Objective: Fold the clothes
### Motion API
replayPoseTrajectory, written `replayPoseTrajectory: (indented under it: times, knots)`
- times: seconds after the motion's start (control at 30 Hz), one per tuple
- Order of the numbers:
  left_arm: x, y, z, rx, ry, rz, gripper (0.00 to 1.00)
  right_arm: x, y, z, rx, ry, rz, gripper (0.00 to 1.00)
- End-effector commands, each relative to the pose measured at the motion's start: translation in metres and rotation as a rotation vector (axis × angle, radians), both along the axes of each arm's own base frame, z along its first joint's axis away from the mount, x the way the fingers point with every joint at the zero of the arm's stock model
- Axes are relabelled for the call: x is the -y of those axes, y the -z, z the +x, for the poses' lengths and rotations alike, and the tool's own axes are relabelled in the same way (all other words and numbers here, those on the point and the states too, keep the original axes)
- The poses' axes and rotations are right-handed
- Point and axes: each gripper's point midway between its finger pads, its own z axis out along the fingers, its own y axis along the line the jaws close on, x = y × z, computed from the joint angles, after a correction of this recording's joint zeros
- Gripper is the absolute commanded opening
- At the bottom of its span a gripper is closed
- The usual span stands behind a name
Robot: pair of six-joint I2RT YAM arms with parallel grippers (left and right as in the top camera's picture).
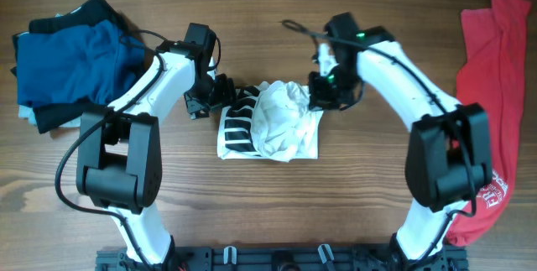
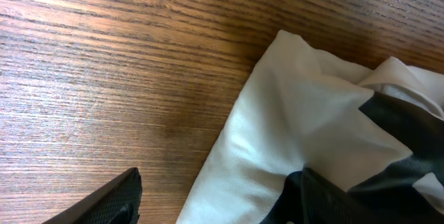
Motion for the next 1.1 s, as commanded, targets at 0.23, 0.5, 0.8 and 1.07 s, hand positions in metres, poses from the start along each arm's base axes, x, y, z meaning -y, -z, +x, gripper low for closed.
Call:
replayPoseTrajectory:
  times: [0.23,0.5,0.8,1.07]
  knots:
    - [0.0,0.007,-0.007,-0.024,0.026,0.011,0.73,-0.039,-0.018,-0.02,0.038,-0.213,0.172,0.04]
    - [0.0,0.007,-0.007,-0.026,0.026,0.012,0.72,-0.066,-0.026,-0.036,0.031,-0.304,0.267,0.04]
    - [0.0,0.007,-0.007,-0.027,0.026,0.012,0.73,-0.084,-0.021,-0.037,0.085,-0.355,0.269,0.56]
    - [0.0,0.007,-0.007,-0.027,0.026,0.012,0.72,-0.106,-0.002,-0.044,0.089,-0.352,0.353,0.59]
